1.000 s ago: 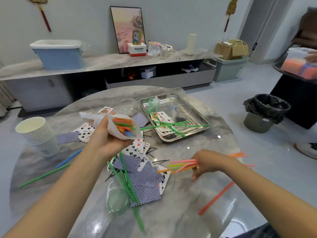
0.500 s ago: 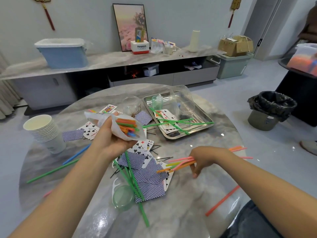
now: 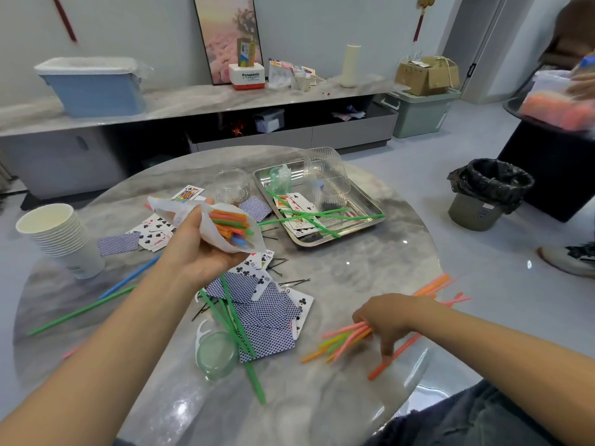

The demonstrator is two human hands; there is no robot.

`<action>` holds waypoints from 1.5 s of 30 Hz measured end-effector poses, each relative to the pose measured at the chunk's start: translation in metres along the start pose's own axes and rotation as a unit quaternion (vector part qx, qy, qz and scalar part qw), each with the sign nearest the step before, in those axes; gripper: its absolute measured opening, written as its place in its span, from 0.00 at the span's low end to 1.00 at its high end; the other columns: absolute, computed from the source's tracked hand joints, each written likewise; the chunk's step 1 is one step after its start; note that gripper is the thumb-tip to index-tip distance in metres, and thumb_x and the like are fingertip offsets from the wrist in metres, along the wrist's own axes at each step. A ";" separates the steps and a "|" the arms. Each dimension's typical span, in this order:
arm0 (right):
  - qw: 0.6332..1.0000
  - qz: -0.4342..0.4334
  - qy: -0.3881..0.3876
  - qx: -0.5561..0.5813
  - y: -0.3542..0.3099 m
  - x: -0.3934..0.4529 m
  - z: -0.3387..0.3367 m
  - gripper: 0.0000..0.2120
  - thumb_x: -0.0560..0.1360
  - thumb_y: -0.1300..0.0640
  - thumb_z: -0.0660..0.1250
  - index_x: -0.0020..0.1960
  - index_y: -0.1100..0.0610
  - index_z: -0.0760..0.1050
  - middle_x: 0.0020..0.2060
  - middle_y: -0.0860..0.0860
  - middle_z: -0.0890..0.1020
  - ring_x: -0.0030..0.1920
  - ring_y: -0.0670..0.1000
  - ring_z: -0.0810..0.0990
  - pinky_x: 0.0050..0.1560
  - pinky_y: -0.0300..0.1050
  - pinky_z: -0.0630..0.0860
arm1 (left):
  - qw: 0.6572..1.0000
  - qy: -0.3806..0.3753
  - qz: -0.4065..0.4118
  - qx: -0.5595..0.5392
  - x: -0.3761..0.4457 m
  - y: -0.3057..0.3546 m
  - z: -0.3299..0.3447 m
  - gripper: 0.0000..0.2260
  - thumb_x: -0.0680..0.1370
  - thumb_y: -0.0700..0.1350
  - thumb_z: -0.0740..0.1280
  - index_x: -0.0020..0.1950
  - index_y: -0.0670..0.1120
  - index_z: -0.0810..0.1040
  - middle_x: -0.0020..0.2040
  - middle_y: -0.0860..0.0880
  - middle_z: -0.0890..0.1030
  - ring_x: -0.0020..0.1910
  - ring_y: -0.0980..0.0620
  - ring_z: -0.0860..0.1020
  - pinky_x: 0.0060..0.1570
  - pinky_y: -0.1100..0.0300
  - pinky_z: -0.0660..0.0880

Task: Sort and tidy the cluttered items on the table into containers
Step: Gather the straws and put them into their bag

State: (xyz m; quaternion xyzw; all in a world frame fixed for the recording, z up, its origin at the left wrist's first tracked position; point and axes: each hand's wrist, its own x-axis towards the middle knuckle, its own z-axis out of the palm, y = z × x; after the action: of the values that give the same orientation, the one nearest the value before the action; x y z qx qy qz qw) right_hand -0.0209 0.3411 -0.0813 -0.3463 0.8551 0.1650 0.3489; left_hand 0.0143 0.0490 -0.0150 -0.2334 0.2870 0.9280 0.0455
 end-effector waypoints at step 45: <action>0.918 0.055 0.351 0.178 0.006 0.049 -0.115 0.08 0.79 0.59 0.56 0.56 0.60 0.66 0.46 0.60 0.79 0.43 0.60 0.79 0.38 0.47 0.70 | 1.000 0.003 0.002 -0.025 -0.008 0.007 -0.010 0.13 0.76 0.53 0.65 0.55 0.45 0.76 0.55 0.43 0.79 0.56 0.45 0.76 0.52 0.40 0.75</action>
State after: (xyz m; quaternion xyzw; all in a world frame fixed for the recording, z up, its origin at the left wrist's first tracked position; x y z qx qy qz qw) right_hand -0.1059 0.2616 -0.0355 -0.2665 0.9556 -0.1030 0.0725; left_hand 0.0234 0.0381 -0.0148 -0.2370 0.2645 0.9341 0.0372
